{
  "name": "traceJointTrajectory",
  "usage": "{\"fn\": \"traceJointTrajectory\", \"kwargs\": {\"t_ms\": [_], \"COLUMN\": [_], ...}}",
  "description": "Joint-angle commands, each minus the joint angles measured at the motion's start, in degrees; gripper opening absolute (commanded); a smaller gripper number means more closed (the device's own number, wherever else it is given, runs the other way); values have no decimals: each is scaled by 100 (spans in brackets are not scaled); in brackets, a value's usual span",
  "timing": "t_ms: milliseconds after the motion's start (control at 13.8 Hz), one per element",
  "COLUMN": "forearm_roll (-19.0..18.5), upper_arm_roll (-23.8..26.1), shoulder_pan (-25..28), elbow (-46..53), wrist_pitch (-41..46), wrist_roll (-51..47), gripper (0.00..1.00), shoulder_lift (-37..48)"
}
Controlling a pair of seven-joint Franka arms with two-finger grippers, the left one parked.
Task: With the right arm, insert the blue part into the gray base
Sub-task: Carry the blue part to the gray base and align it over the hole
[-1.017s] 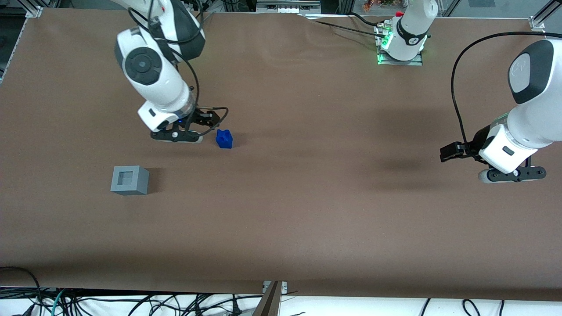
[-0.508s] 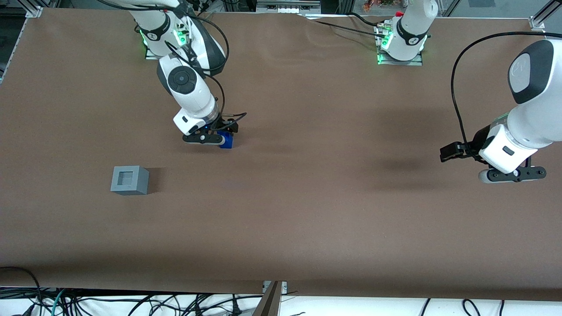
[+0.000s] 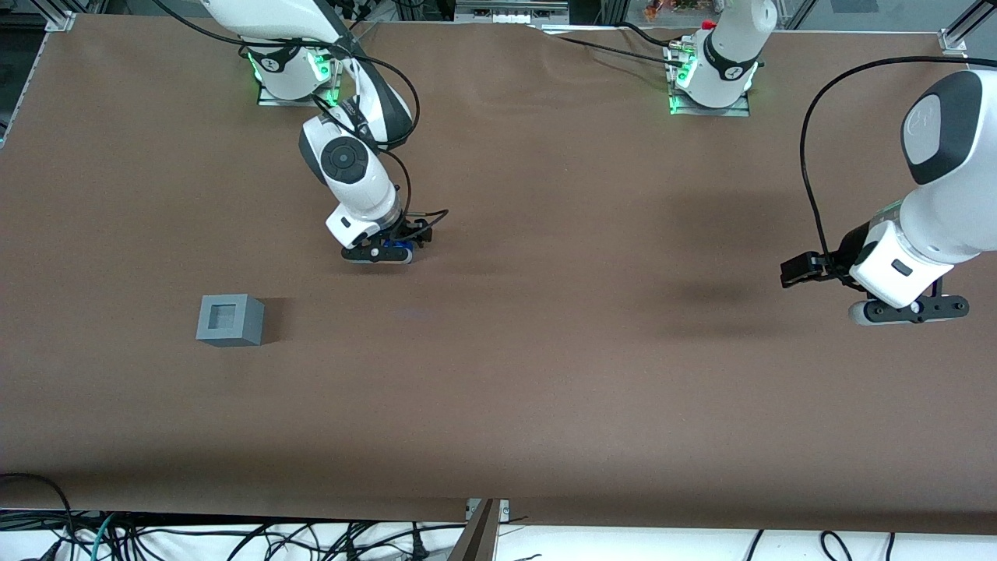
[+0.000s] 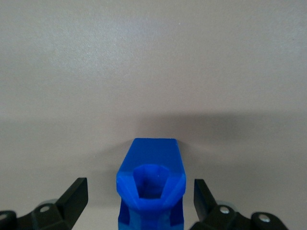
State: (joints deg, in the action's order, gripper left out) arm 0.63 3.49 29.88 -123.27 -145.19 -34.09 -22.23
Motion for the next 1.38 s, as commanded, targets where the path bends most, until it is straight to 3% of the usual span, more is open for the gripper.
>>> {"fn": "traceJointTrajectory", "kwargs": {"t_ms": [0, 73, 145, 291, 436, 726, 944, 1307], "forearm_roll": [-290, -361, -362, -353, -362, -371, -336, -187], "upper_arm_roll": [-68, -68, -76, -85, -120, -374, -1023, -2158], "shoulder_pan": [71, 71, 62, 53, 44, 27, 18, -218], "elbow": [-4, -4, -4, 48, 101, 969, 1787, 2123], "wrist_pitch": [-88, -80, -79, -18, 174, 1674, 2766, 2742], "wrist_roll": [-142, -142, -142, -142, -124, 42, 927, 2475], "gripper": [59, 33, 19, 8, 7, 7, 8, 8], "shoulder_lift": [-18, -18, -18, -18, 96, 456, 492, 457]}}
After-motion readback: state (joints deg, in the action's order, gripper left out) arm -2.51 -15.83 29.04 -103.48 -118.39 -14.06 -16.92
